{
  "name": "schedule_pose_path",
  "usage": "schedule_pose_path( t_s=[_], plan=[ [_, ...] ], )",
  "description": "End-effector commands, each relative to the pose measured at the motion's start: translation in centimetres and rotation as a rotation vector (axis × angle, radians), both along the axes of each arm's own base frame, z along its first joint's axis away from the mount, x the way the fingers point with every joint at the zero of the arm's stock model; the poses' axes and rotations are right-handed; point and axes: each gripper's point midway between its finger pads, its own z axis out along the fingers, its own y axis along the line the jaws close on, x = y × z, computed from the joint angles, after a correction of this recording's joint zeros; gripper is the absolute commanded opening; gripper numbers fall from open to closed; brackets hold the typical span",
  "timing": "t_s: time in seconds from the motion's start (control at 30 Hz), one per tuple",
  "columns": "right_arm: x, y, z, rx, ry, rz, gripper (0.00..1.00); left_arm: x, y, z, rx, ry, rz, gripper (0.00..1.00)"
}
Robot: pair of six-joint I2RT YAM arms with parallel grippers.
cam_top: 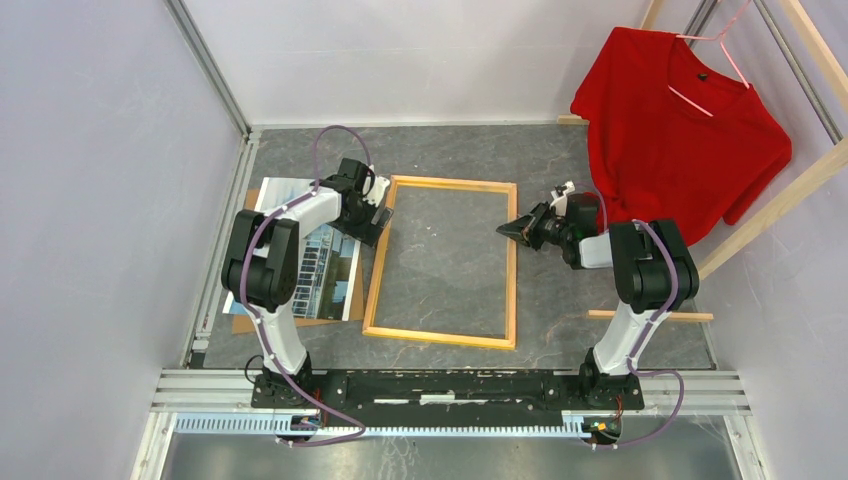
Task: Put the photo into the frame
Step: Place the photo frame item in the photo frame.
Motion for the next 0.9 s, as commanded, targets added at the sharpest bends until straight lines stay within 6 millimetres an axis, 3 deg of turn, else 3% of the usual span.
schedule_pose_path(
  t_s=[0.0, 0.2, 0.33, 0.5, 0.67, 0.87],
  plan=[
    [1.4, 0.6, 1.1, -0.003, -0.063, 0.020, 0.01, -1.2, -1.8, -0.4, -0.043, 0.012, -0.072, 0.95],
    [2.6, 1.4, 0.8, -0.047, -0.062, 0.051, 0.02, -1.3, -2.9, -0.3, -0.047, 0.006, -0.085, 0.95],
    [3.3, 1.3, 0.5, -0.085, -0.054, 0.068, 0.06, 0.1, -2.3, 0.7, -0.017, -0.042, -0.057, 0.95],
    [3.6, 0.7, 0.5, -0.158, -0.058, 0.075, 0.28, 1.5, -1.6, 1.4, -0.001, -0.076, -0.023, 0.95],
    [4.1, -0.1, 0.8, -0.279, -0.077, 0.087, 0.55, 1.4, -1.5, 1.2, 0.002, -0.070, -0.024, 0.95],
    [4.6, -0.5, 1.5, -0.410, -0.099, 0.100, 0.69, 1.3, -1.5, 1.2, 0.004, -0.068, -0.027, 0.95]
  ],
)
